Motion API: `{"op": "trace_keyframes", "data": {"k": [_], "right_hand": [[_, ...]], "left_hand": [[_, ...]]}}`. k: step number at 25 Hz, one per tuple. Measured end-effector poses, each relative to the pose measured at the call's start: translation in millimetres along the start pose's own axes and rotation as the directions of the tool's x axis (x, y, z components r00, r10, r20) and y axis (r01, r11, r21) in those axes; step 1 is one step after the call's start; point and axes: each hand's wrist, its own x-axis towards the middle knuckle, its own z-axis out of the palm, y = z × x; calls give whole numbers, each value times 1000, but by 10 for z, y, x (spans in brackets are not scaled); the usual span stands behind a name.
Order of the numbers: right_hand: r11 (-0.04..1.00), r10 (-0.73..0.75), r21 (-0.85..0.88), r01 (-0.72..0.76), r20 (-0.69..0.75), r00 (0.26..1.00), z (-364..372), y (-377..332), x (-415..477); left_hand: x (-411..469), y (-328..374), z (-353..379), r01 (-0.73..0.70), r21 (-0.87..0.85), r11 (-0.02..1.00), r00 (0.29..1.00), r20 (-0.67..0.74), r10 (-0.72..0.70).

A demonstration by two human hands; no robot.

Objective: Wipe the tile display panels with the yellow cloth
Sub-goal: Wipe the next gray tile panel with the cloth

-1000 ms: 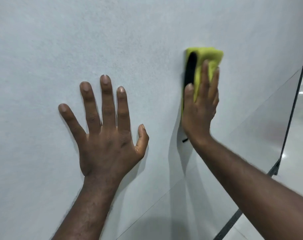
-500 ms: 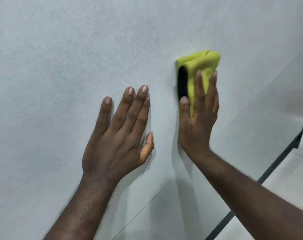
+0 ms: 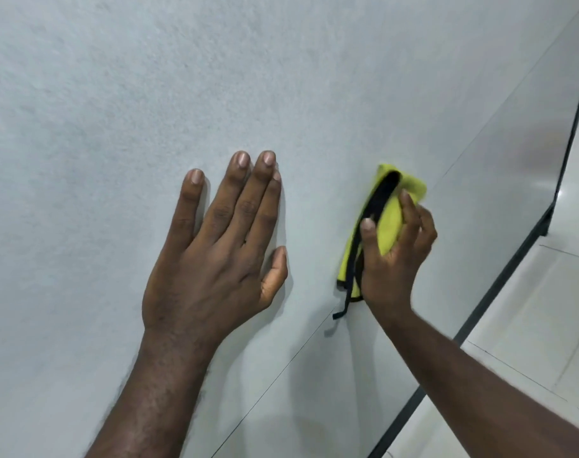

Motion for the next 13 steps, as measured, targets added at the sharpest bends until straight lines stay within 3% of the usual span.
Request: {"op": "trace_keyframes", "data": {"k": [2,3,4,6,8,9,10,11,12,13], "right_hand": [[897,423,130,-422,22,906,-3,66,222],[873,469,136,-468,29,883,16,8,347],[920,375,119,-374,9,927,50,-87,410],[994,36,103,-33,-26,999,96,-215,282],[990,-61,128,63,-16,998,133,-42,-39],[989,31,142,-29,-10,999,116,86,-113],[953,239,195,-232,-11,971,86,166,-77],[853,460,265,-449,25,888,59,144,36],[784,562,286,-552,52,825,43,47,162],[800,535,290,-526,52,843,43,-67,240]], "left_hand": [[0,-4,-2,-2,7,1000,1000,-1,2],[1,-2,-4,-5,7,1000,1000,-4,5],[2,-3,-4,-7,5,1000,1000,-9,7],[-6,-19,21,-4,1,1000,1000,-9,4],[-12,1,31,2,-8,1000,1000,-9,-2],[-10,15,28,6,-13,1000,1000,-13,-6],[-12,17,25,9,-15,1000,1000,-15,-10],[-18,11,26,12,-10,1000,1000,-17,-12],[-18,1,26,11,1,1000,1000,-19,-11],[-14,-4,22,6,8,1000,1000,-22,-5]]}}
